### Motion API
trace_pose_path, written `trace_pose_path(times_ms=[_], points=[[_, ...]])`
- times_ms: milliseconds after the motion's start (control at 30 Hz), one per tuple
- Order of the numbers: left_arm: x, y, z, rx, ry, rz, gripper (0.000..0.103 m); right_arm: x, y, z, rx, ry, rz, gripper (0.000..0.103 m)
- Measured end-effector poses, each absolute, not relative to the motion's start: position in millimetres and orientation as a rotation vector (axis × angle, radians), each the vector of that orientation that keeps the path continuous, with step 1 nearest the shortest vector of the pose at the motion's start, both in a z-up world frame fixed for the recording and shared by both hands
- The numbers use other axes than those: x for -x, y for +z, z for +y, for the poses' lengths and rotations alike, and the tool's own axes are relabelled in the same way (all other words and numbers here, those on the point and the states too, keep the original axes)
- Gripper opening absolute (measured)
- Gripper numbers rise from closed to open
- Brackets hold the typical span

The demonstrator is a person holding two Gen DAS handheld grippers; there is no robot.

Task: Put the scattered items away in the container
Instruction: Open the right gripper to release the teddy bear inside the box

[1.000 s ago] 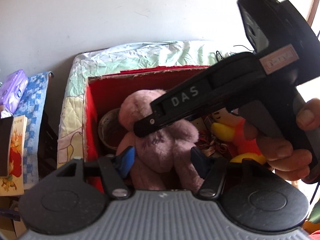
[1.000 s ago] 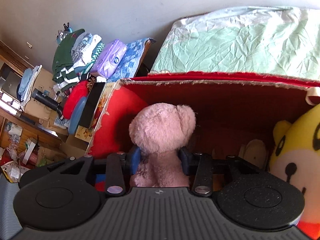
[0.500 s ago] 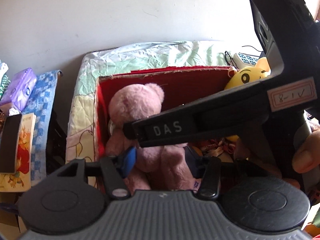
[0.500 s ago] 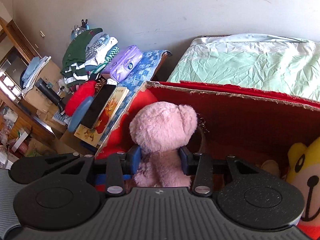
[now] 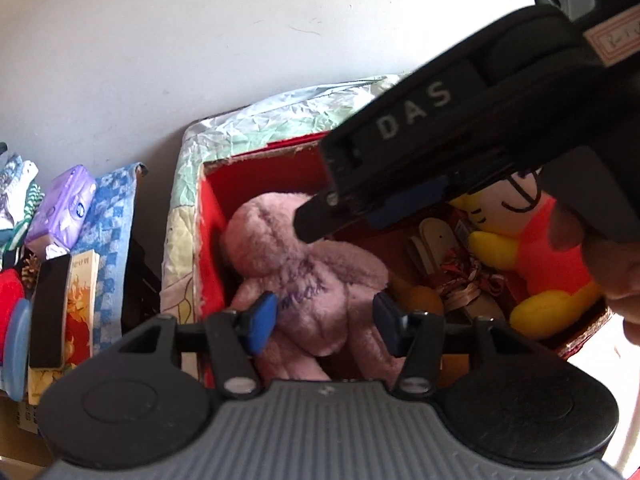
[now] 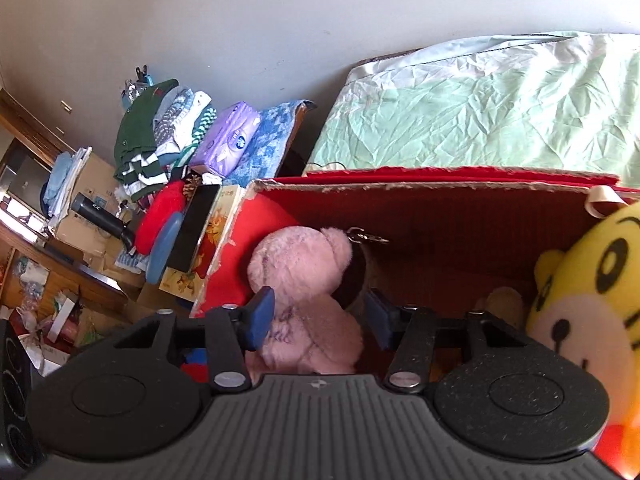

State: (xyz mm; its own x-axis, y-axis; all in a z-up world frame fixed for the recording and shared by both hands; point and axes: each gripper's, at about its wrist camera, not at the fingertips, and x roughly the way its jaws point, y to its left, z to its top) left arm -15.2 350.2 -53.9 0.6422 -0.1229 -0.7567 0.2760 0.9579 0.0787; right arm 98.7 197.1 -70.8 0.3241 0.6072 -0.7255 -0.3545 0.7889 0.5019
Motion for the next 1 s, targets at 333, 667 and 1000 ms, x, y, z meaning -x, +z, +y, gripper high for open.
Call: trace_pose_path(times_ms=[333, 667, 1000], points=[[29, -49, 352, -0.21, -0.256, 0.865, 0.055, -92, -100, 216, -0.178, 0.621, 1.189, 0.016], [26, -49, 353, -0.216, -0.231, 0.864, 0.053, -91, -103, 216, -0.169, 0.608, 1.186, 0.016], [24, -49, 351, -0.214, -0.228, 0.876, 0.054, -92, -106, 216, -0.165, 0.596, 1.175, 0.019]])
